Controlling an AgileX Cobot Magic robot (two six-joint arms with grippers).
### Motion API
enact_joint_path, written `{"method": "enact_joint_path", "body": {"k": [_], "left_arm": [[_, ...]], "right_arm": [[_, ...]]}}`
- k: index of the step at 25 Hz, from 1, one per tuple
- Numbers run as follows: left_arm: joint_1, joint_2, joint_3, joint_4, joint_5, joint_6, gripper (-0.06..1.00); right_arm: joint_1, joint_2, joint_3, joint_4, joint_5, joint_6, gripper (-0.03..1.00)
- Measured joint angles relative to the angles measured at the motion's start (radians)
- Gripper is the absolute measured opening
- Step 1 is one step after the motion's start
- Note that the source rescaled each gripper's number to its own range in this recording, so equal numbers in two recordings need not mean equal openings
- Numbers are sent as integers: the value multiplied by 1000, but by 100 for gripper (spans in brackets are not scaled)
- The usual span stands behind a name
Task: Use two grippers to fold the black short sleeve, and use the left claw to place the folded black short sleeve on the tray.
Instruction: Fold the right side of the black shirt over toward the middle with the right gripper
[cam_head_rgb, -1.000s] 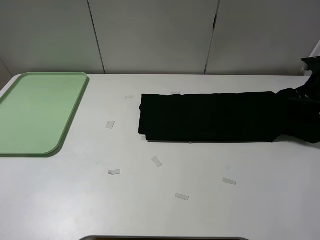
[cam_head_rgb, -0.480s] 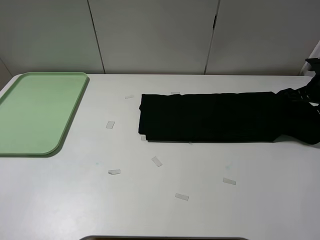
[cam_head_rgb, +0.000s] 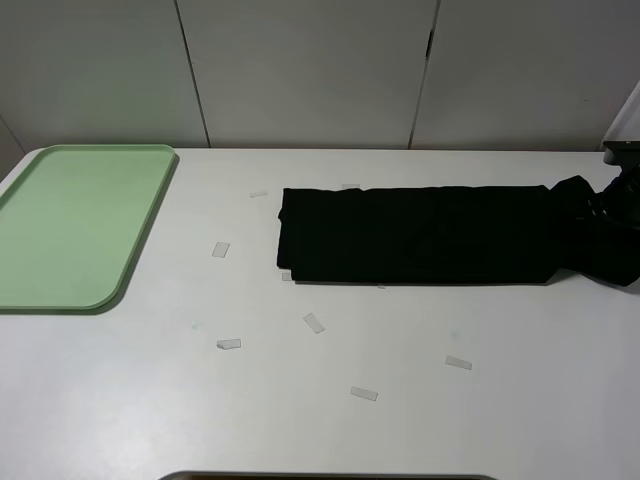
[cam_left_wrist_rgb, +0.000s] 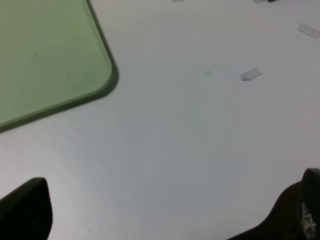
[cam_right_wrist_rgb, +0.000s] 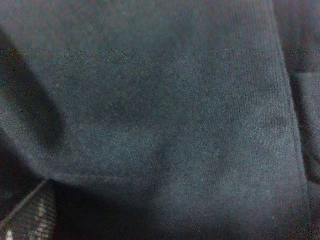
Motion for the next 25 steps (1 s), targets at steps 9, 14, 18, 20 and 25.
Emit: {"method": "enact_joint_path", "body": {"k": [9, 14, 18, 20, 25], "left_arm": [[0, 0, 0, 0, 0, 0, 98], [0, 0, 0, 0, 0, 0, 98], [0, 0, 0, 0, 0, 0, 98], [0, 0, 0, 0, 0, 0, 98], [0, 0, 0, 0, 0, 0, 98]], "right_arm": [[-4, 22, -7, 49, 7, -11, 83], [2, 23, -7, 60, -7, -16, 18], [2, 21, -7, 61, -3, -16, 18], [2, 11, -7, 60, -1, -16, 18], [2, -30, 1, 23, 26, -16, 18]]}}
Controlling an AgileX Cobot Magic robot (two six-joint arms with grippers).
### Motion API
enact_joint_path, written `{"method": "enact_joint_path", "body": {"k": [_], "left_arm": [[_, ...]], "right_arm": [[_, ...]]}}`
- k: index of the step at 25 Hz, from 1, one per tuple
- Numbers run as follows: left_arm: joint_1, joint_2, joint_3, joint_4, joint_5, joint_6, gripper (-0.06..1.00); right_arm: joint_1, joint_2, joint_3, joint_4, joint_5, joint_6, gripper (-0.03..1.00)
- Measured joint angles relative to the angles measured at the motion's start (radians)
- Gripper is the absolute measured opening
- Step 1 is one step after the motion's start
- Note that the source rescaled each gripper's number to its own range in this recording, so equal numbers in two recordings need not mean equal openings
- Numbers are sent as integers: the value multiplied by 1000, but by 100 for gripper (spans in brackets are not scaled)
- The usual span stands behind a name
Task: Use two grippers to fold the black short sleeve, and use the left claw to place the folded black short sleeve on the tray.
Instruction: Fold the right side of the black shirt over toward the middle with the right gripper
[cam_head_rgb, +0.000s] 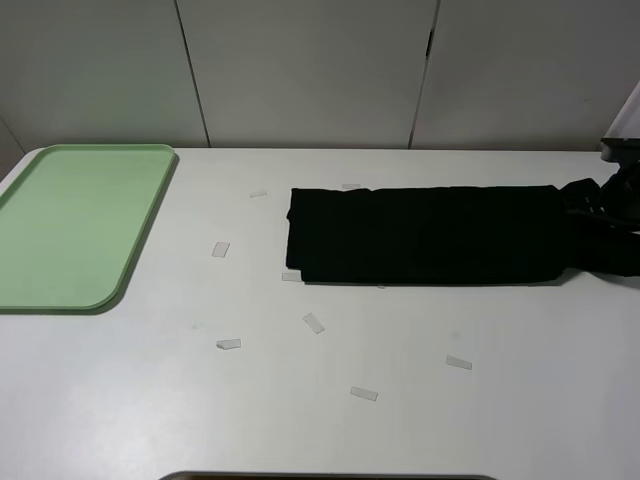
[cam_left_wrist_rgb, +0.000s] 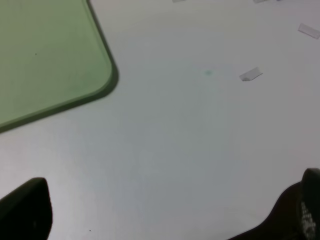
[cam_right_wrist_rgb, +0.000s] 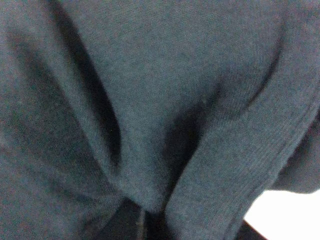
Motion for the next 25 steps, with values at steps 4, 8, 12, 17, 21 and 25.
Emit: {"method": "enact_joint_path", "body": {"k": [4, 8, 12, 17, 21, 25], "left_arm": [[0, 0, 0, 0, 0, 0, 98], [0, 0, 0, 0, 0, 0, 98], [0, 0, 0, 0, 0, 0, 98], [0, 0, 0, 0, 0, 0, 98], [0, 0, 0, 0, 0, 0, 98], [0, 0, 0, 0, 0, 0, 98]], "right_arm": [[0, -103, 3, -62, 27, 15, 18], [0, -156, 3, -121, 42, 49, 18], [0, -185, 3, -160, 69, 72, 18], [0, -212, 3, -183, 97, 73, 18], [25, -228, 3, -241, 116, 114, 18], [80, -228, 3, -335, 134, 192, 18]]}}
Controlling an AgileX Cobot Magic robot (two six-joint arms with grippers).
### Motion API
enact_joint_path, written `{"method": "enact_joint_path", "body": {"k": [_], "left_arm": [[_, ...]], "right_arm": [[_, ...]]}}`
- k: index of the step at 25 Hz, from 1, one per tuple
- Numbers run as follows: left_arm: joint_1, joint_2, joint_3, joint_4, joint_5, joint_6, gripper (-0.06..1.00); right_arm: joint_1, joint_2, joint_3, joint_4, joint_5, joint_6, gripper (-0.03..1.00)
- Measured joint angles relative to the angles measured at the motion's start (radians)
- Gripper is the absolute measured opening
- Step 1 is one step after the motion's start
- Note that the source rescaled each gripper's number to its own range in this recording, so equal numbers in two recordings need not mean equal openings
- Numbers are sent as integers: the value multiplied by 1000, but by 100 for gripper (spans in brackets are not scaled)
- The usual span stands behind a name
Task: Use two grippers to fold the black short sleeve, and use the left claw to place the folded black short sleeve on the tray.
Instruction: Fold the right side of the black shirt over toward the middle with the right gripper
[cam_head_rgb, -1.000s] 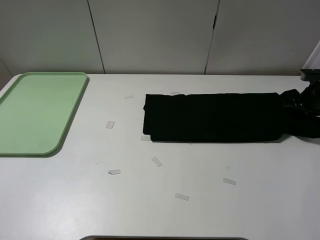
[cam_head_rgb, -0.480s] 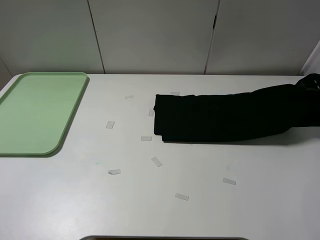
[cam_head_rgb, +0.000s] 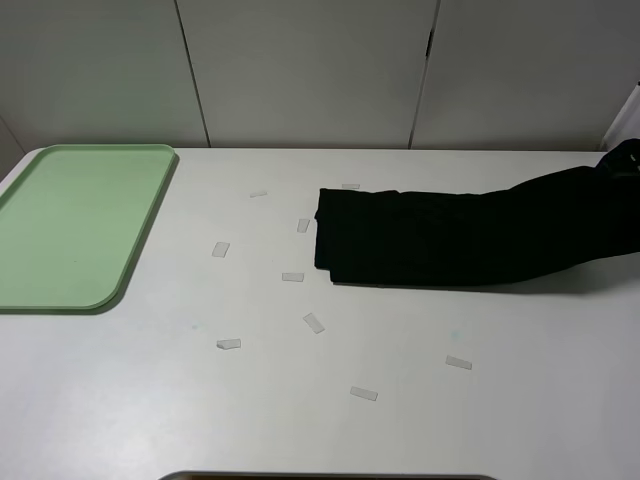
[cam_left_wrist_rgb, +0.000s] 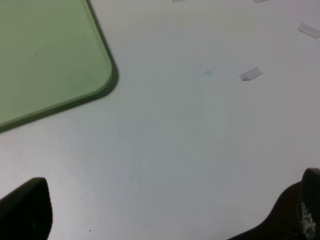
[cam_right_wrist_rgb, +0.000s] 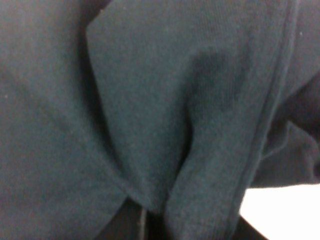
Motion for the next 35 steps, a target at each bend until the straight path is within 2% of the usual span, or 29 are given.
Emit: {"method": "enact_joint_path", "body": {"k": [7, 11, 26, 33, 35], "left_arm": [[0, 0, 0, 0, -1, 0, 98], [0, 0, 0, 0, -1, 0, 98], [0, 0, 0, 0, -1, 0, 98], [0, 0, 0, 0, -1, 0, 98], [0, 0, 0, 0, -1, 0, 98]], "right_arm": [[133, 0, 0, -202, 44, 198, 18], [202, 0, 0, -265, 82, 275, 18], [377, 51, 0, -334, 165, 379, 18], [460, 97, 0, -357, 162, 461, 19], [462, 97, 0, -357, 162, 483, 26]]}}
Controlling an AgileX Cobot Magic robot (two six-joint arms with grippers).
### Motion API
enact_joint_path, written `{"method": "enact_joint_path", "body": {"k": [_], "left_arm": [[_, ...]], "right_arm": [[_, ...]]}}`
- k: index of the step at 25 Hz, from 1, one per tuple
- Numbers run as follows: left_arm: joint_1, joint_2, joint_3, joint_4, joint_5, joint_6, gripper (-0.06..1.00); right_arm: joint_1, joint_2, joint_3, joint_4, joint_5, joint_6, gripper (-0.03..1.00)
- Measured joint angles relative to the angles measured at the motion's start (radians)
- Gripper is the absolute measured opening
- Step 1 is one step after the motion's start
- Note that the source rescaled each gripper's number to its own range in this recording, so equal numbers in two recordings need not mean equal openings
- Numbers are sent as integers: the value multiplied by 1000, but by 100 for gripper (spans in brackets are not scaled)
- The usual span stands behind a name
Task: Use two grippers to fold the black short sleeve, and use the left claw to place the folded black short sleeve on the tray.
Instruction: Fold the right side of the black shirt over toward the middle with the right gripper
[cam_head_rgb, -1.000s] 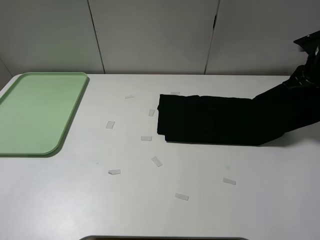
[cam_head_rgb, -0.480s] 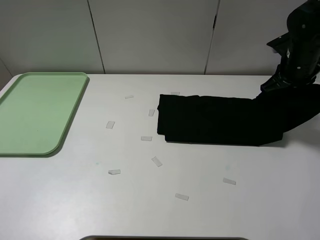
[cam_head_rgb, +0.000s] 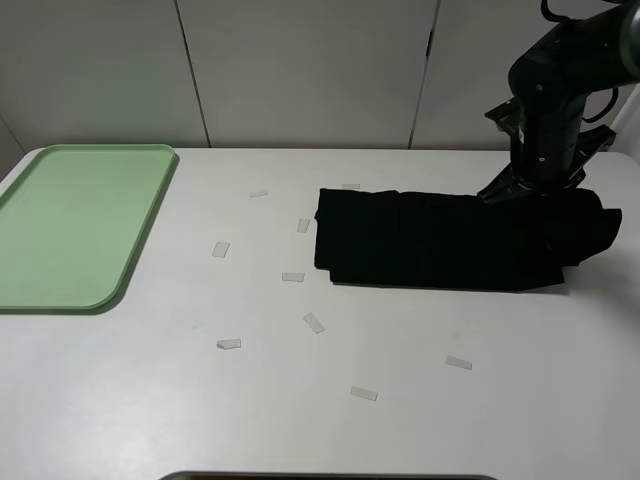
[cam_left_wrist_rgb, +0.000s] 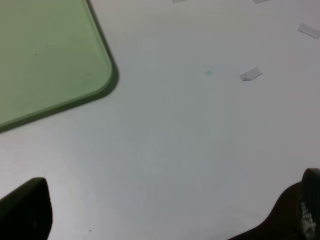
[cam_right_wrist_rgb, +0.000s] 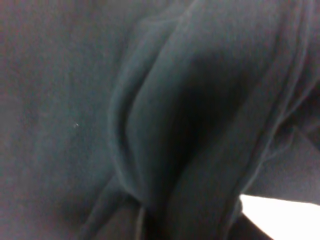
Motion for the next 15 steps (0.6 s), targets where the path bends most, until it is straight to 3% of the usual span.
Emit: {"method": "enact_joint_path", "body": {"k": [5, 10, 15], "left_arm": [[0, 0, 0, 0, 0, 0, 98], [0, 0, 0, 0, 0, 0, 98], [0, 0, 0, 0, 0, 0, 98]], "right_arm": [[0, -5, -3, 24, 0, 22, 88], [0, -58, -70, 121, 4, -25, 99], [0, -112, -147, 88, 82, -35, 100]]}}
